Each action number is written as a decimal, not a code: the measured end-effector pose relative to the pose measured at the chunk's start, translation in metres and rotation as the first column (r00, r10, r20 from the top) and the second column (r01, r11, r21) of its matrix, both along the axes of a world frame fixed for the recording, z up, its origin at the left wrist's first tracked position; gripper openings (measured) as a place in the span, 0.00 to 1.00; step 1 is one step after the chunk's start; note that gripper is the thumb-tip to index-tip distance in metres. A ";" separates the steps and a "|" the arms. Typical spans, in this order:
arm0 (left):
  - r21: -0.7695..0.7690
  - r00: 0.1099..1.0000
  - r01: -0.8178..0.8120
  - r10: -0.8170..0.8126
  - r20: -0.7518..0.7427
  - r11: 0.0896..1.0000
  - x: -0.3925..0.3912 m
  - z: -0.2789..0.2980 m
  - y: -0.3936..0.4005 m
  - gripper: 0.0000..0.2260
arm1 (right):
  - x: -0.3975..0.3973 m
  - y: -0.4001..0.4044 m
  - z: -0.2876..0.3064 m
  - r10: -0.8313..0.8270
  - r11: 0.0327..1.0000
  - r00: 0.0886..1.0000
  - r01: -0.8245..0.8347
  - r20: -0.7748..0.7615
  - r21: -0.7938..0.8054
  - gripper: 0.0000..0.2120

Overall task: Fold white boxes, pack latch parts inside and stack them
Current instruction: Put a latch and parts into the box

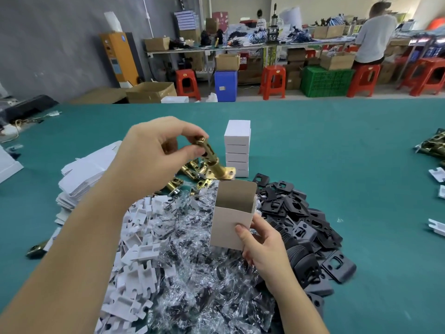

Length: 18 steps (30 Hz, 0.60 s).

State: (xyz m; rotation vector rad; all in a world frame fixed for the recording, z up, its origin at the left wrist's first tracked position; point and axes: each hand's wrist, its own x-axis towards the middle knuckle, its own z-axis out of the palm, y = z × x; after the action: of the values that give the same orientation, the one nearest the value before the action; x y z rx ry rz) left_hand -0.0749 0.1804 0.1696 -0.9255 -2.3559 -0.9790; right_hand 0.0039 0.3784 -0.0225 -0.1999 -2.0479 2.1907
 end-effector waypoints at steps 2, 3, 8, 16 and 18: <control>0.071 0.996 0.057 -0.061 0.066 0.996 0.006 -0.004 0.007 0.09 | -0.001 0.001 -0.003 0.001 1.000 1.000 -0.001 0.003 0.003 0.18; 0.100 0.992 0.079 -0.088 0.092 0.992 0.008 -0.010 0.012 0.09 | -0.001 0.001 -0.004 0.001 1.000 1.000 -0.001 0.008 0.007 0.18; 0.124 0.986 0.052 -0.071 0.152 0.991 0.014 -0.046 0.027 0.10 | 0.000 0.000 -0.002 0.006 1.000 1.000 -0.007 -0.029 -0.024 0.18; -0.121 0.992 -0.024 0.039 0.116 0.992 0.012 -0.058 0.024 0.10 | 0.000 -0.001 -0.004 0.001 0.999 0.998 -0.003 -0.060 -0.041 0.22; -0.262 0.995 0.002 0.024 0.092 0.965 0.015 -0.057 0.029 0.09 | 0.000 -0.001 -0.004 0.017 0.999 0.997 -0.019 -0.078 -0.029 0.23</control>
State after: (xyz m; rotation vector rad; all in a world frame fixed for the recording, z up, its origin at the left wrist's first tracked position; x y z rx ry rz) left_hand -0.0604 0.2093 0.1124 -0.9791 -2.6135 -0.7319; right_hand 0.0038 0.3772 -0.0263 -0.0977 -1.9841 2.2041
